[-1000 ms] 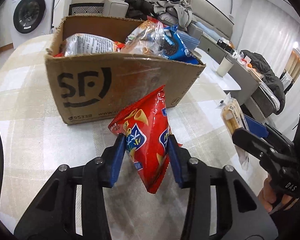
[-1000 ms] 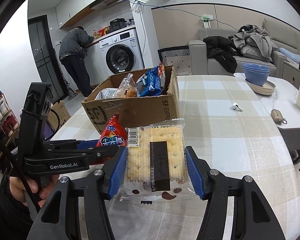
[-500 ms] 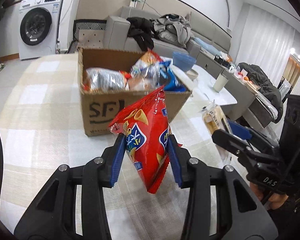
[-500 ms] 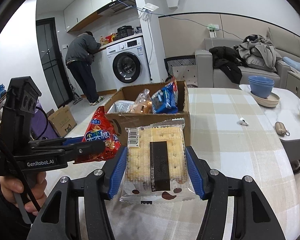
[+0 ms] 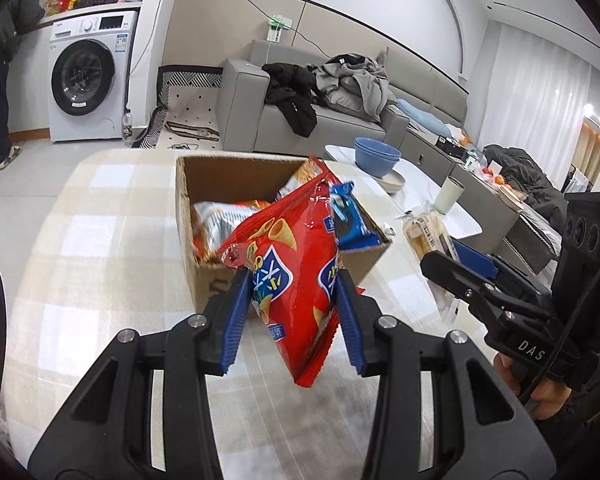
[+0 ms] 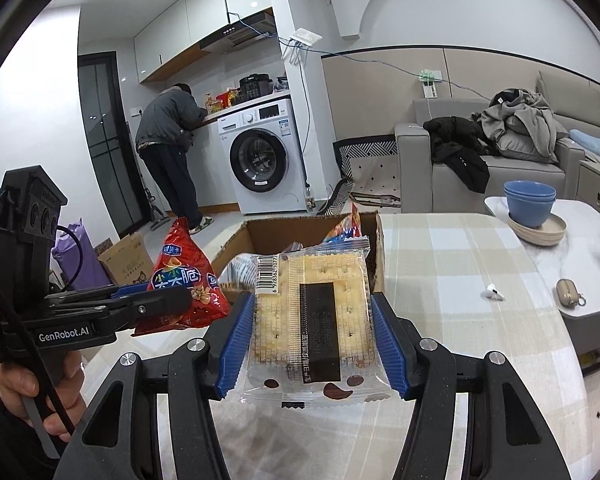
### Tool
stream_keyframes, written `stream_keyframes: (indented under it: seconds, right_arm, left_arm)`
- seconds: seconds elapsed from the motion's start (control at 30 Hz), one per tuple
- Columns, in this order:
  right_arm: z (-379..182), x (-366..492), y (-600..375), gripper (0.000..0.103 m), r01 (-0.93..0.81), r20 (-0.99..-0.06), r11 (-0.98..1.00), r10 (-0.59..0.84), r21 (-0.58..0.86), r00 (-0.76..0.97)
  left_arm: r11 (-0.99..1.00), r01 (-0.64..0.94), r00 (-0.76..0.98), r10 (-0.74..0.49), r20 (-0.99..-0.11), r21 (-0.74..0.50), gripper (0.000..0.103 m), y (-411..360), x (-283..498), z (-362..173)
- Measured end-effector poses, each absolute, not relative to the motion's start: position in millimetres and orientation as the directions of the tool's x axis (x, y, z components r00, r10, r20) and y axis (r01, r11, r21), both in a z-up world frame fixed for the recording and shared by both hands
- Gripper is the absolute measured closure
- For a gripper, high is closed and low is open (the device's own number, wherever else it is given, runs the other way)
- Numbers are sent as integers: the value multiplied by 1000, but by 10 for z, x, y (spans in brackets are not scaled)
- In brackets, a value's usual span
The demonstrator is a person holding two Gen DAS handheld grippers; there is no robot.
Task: Organize snacks
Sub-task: 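Lift the red chip bag and cracker packet and carry them over the box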
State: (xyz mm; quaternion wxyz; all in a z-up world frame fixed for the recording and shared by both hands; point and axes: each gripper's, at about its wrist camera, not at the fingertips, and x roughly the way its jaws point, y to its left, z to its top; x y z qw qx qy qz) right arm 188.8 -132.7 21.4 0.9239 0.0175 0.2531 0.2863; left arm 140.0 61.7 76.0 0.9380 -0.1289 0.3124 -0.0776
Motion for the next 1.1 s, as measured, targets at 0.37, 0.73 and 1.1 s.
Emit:
stream_keyframes:
  seconds: [0.37, 0.73, 1.1]
  right_arm:
    - [405, 2169, -1111, 44, -536, -418, 831, 545, 152, 727]
    - [404, 2494, -906, 44, -548, -443, 824, 549, 145, 709]
    - [398, 2760, -712, 44, -544, -436, 829, 542, 134, 718]
  left_arm:
    - [962, 21, 805, -178, -567, -272, 64, 893, 1838, 1002]
    - [969, -20, 786, -136, -603, -245, 64, 962, 2507, 898]
    - [975, -25, 765, -124, -632, -222, 64, 804, 2862, 619]
